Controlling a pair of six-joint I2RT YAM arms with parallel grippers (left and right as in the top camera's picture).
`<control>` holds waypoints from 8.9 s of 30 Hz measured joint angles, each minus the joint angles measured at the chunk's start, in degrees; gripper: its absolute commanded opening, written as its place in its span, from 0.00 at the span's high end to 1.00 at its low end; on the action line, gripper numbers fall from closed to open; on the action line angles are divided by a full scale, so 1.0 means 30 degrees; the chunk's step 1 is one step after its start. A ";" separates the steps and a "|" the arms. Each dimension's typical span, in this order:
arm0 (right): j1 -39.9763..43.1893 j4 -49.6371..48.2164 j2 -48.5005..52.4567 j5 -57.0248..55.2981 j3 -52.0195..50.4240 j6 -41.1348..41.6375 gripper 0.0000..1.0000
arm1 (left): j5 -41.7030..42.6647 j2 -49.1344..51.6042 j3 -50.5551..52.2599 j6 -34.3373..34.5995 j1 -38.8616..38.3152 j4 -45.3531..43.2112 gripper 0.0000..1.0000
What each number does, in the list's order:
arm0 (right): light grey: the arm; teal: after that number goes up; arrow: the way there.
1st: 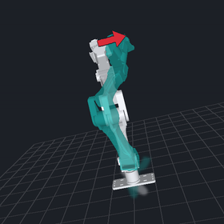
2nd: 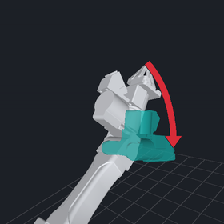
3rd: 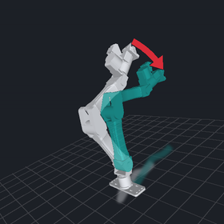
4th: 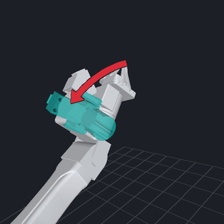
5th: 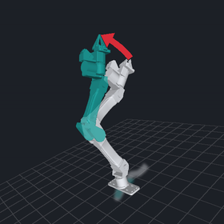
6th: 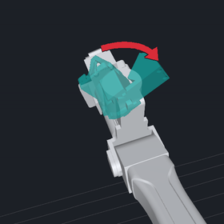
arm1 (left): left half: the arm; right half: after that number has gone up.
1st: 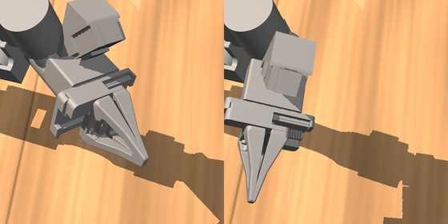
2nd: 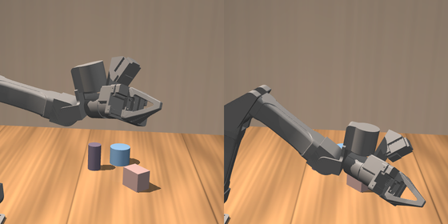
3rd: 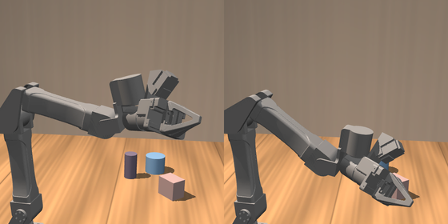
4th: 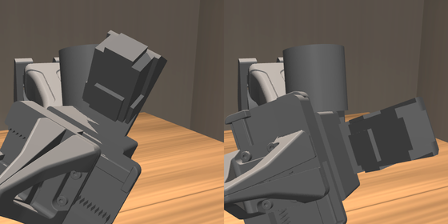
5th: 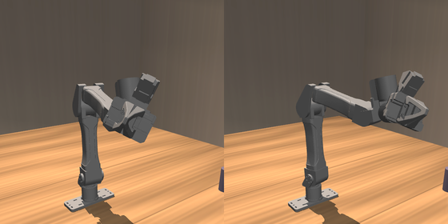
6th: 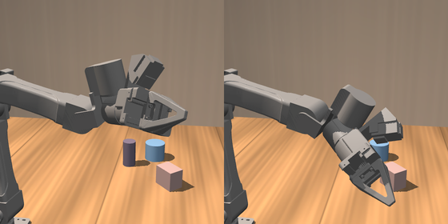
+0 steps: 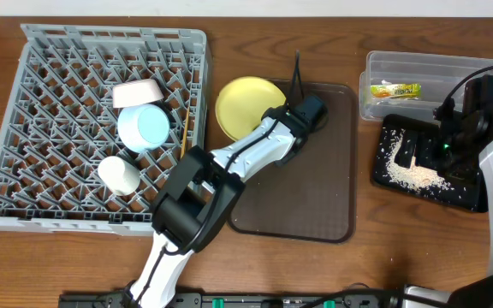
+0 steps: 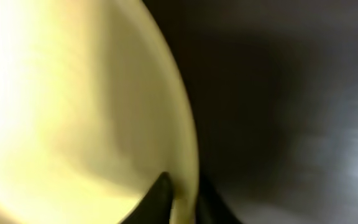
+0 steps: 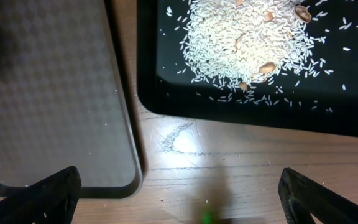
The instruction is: Sort waste into correct bins and load items into the dishwasher
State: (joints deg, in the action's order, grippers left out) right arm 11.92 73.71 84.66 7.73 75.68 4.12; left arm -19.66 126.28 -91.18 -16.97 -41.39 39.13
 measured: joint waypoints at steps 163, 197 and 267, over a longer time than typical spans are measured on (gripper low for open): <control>-0.5326 -2.3584 -2.7977 0.1144 -2.5099 -0.4546 0.01 | 1.0010 -3.3988 1.1176 0.6149 1.3631 0.6390 0.06; -0.5326 -2.3584 -2.7977 0.1151 -2.5099 -0.4546 0.01 | 1.0010 -3.3988 1.1176 0.6149 1.3631 0.6390 0.06; -0.5326 -2.3584 -2.7977 0.1355 -2.5099 -0.4554 0.01 | 0.8976 -4.1856 3.0104 0.5734 1.4491 -1.2735 0.06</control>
State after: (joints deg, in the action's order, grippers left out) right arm -4.05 2.96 0.73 11.79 0.38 -9.54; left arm 7.27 0.71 -0.86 0.23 2.09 0.93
